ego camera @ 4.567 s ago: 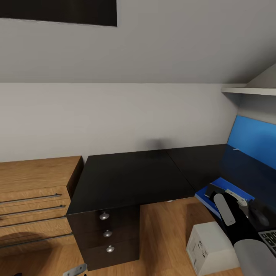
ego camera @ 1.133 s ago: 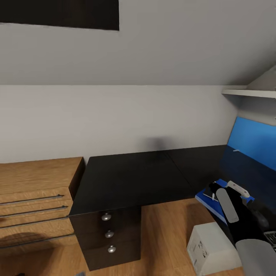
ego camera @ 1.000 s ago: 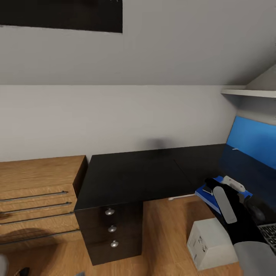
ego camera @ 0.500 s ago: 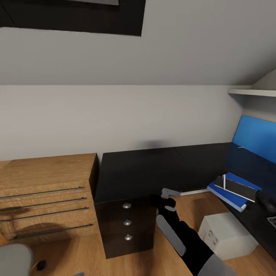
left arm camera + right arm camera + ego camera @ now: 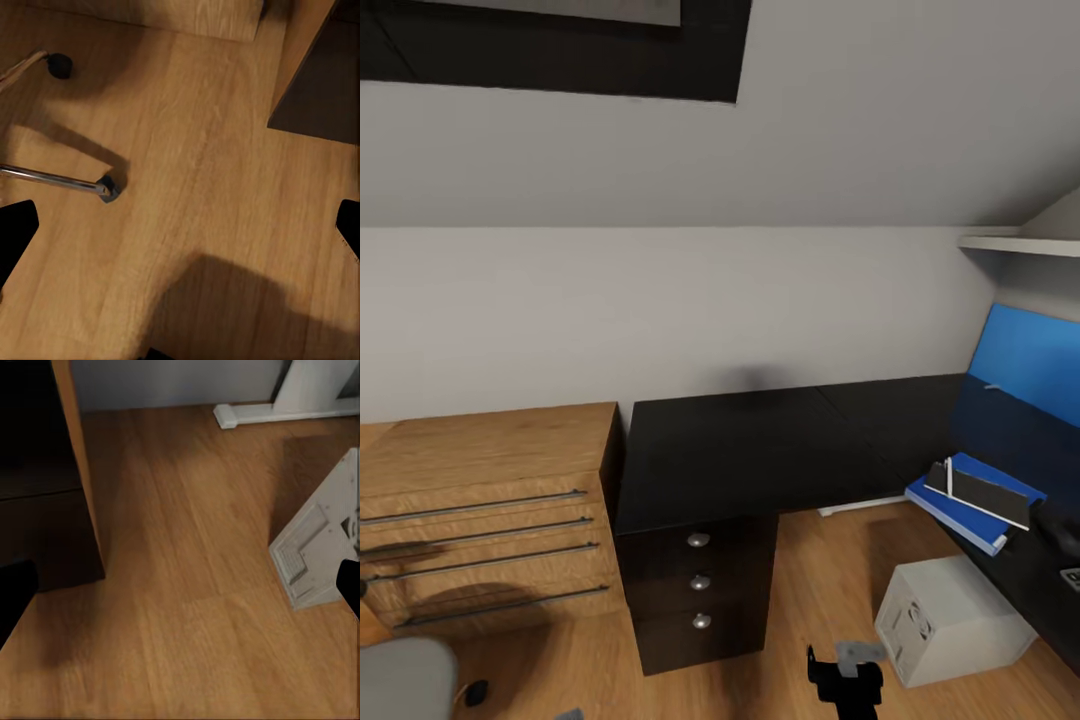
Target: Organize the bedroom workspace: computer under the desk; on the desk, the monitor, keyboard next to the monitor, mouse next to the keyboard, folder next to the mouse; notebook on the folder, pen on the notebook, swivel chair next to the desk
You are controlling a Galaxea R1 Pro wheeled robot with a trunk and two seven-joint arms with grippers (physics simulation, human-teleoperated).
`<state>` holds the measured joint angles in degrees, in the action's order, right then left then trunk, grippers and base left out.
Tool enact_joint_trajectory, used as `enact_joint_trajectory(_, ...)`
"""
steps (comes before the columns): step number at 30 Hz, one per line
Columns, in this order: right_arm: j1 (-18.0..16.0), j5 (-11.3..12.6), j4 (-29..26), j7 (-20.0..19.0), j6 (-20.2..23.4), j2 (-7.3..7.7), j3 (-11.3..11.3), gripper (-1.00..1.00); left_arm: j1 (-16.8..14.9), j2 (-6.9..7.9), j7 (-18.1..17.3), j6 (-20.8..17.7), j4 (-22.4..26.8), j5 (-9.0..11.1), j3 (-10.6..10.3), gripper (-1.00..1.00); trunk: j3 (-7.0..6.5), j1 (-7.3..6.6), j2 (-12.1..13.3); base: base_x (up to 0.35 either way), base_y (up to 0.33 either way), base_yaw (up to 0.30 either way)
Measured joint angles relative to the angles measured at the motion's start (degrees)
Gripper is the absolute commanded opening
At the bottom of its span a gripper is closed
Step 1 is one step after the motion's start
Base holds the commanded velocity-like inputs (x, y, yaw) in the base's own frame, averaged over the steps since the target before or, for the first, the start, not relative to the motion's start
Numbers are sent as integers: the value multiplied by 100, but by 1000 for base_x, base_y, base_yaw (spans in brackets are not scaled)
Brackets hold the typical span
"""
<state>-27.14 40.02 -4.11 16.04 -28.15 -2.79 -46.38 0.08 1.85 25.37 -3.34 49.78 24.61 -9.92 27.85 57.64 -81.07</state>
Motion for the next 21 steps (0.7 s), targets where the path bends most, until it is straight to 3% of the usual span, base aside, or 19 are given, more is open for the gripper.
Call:
enact_joint_trajectory(4,1,-9,71,-50,-64,8,-4,100,0,7,0,27,4,8,18,100,-72,-87,161,-78,0,0)
enact_joint_trajectory(12,1,-16,81,-57,-77,-15,-15,100,0,9,0,-5,-10,16,20,100,-216,-260,482,-291,0,11)
enact_joint_trajectory(21,1,2,83,-57,-309,-41,-24,100,0,-8,-1,-46,-443,15,21,100,-377,-461,843,-80,0,214)
